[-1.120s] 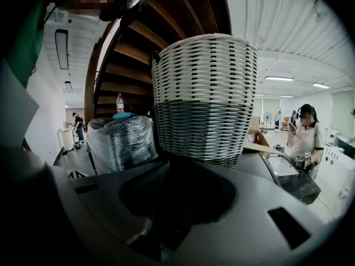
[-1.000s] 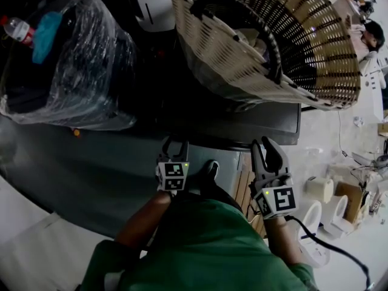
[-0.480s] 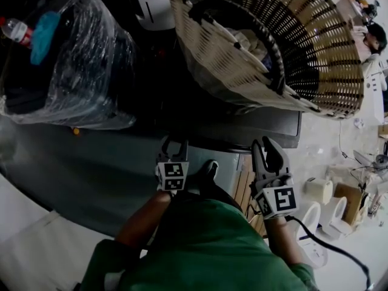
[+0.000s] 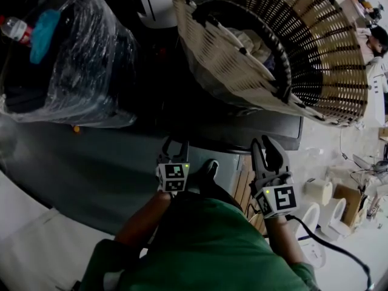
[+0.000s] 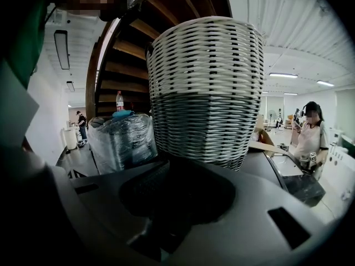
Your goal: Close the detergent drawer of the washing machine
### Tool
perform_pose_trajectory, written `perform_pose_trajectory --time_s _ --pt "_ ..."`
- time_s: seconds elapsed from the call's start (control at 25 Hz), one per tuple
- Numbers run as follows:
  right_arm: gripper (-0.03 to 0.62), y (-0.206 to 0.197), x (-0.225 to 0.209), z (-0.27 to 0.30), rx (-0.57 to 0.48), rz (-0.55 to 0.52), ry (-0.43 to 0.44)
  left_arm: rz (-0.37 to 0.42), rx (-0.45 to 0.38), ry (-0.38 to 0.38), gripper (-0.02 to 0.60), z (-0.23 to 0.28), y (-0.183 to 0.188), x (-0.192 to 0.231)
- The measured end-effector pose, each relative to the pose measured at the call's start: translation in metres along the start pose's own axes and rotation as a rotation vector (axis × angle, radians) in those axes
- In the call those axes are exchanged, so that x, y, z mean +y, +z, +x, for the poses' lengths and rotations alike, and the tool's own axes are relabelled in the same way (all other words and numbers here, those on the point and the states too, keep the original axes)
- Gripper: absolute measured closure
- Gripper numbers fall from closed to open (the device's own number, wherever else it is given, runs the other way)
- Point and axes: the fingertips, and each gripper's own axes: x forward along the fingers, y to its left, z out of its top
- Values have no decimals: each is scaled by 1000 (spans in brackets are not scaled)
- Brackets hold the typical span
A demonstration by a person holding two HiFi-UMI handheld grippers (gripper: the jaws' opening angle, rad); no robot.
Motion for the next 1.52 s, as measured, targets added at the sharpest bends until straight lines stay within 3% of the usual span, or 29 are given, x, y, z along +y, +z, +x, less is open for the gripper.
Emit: perform_pose_trajectory --time_s 1.0,1.52 --pt "479 2 -3 20 13 15 9 -23 6 -10 367 6 4 2" --pt "478 -1 -1 3 9 16 -7 -17 18 -31 368 4 2 1"
